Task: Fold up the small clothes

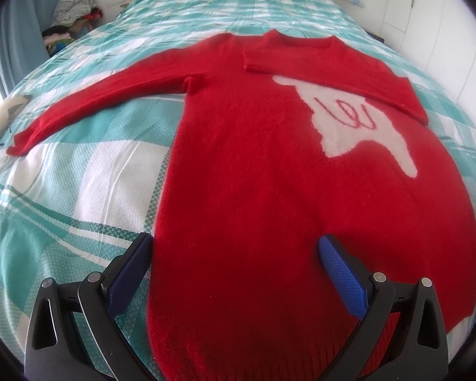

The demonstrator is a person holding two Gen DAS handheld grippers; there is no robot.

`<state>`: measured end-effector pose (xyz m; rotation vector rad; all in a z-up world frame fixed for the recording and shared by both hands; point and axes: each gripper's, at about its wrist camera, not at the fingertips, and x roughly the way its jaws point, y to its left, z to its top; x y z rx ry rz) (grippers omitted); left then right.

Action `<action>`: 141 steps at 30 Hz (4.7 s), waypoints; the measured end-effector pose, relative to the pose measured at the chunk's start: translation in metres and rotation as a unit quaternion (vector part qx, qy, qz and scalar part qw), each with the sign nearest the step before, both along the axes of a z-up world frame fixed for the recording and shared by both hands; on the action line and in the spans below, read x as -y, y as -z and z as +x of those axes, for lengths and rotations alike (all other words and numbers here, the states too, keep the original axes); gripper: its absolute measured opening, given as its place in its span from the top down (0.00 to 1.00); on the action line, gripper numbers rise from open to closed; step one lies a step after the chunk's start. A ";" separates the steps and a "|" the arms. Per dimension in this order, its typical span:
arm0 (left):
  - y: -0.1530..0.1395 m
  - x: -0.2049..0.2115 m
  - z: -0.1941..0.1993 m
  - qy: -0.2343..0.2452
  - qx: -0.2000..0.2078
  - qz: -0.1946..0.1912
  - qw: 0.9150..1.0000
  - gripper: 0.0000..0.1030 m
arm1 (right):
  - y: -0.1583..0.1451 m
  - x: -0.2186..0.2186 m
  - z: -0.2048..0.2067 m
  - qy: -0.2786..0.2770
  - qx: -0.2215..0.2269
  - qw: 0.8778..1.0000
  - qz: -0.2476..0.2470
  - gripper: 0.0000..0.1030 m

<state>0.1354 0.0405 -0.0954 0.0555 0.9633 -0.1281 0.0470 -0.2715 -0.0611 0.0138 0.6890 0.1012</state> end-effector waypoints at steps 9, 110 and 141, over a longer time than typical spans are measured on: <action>0.000 -0.001 0.000 0.000 -0.002 0.000 1.000 0.00 | 0.001 0.003 -0.001 0.006 -0.001 1.000 0.004 0.41; -0.008 -0.001 0.162 0.053 0.021 0.031 0.998 0.77 | -0.008 0.033 -0.003 0.045 -0.007 0.995 0.088 0.40; -0.028 -0.028 0.013 -0.042 0.039 0.003 0.998 0.09 | 0.000 0.036 0.003 0.062 -0.027 0.996 0.062 0.40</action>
